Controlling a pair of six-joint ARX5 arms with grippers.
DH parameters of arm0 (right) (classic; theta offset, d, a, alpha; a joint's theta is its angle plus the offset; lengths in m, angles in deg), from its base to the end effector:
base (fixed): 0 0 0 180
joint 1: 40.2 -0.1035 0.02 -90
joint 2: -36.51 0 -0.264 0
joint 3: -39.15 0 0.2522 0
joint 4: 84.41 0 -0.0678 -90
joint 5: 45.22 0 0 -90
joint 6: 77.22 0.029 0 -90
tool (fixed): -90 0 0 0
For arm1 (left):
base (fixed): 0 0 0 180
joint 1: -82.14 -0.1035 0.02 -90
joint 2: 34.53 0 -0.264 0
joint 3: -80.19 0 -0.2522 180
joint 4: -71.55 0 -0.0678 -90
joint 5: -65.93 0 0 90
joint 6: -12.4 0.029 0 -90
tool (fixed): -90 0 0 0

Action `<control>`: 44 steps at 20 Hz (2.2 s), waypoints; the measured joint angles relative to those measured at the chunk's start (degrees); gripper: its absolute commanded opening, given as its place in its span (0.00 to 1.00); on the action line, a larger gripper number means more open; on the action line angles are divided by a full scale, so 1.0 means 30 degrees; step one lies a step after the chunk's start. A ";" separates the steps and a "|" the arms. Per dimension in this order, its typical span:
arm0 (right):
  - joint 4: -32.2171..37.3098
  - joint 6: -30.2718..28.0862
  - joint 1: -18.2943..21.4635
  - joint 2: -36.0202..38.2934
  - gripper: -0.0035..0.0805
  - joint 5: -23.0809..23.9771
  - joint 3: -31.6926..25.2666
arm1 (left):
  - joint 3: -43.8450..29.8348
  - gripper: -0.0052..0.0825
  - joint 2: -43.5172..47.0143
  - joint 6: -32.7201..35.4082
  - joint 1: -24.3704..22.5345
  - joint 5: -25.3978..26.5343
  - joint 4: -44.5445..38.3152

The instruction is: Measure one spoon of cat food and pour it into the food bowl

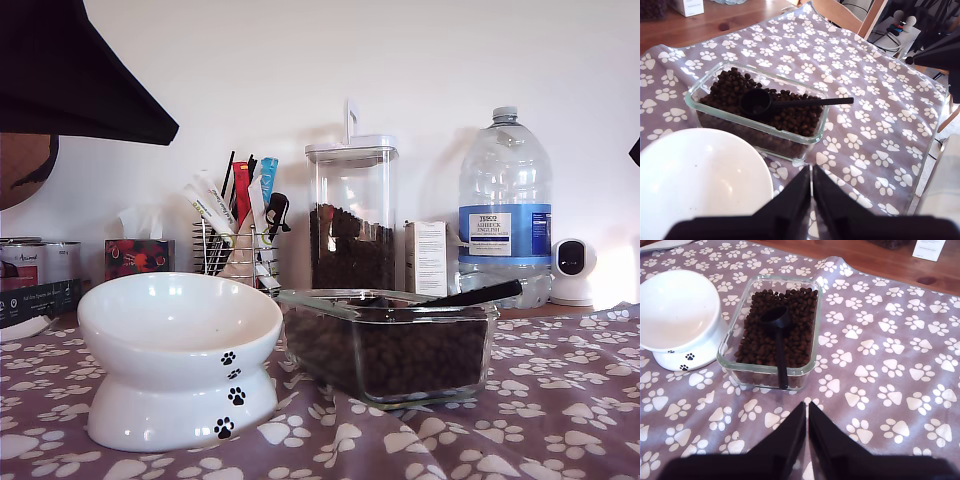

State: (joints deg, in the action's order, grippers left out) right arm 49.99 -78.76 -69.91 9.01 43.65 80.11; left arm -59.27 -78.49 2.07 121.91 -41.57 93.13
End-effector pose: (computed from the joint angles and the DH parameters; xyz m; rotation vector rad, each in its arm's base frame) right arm 0.0979 0.0565 0.2326 -0.1657 0.5432 0.5315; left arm 0.1237 -0.1143 0.2314 -0.0746 0.5329 -0.9388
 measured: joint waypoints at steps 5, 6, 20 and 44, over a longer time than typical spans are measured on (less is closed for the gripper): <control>0.0007 0.0000 0.0000 0.0000 0.03 0.0000 0.0000 | 0.0000 0.04 0.0000 0.0000 0.0000 0.0000 0.0000; 0.0000 0.0000 0.0000 0.0000 0.03 0.0000 0.0000 | 0.0000 0.04 0.0000 0.0000 0.0000 0.0000 0.0000; 0.1938 0.0583 0.0000 -0.0204 0.03 -0.1239 0.0000 | 0.0000 0.04 0.0000 0.1377 -0.1508 0.1158 0.0430; 0.4459 -0.0466 0.0007 -1.3056 0.18 -0.3395 0.6921 | 0.0044 0.04 0.2361 0.5515 -0.6091 -0.1304 0.3745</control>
State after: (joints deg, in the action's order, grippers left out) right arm 63.37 -80.16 -69.89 -30.16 33.47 100.87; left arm -59.14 -71.41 18.62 103.64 -45.48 104.36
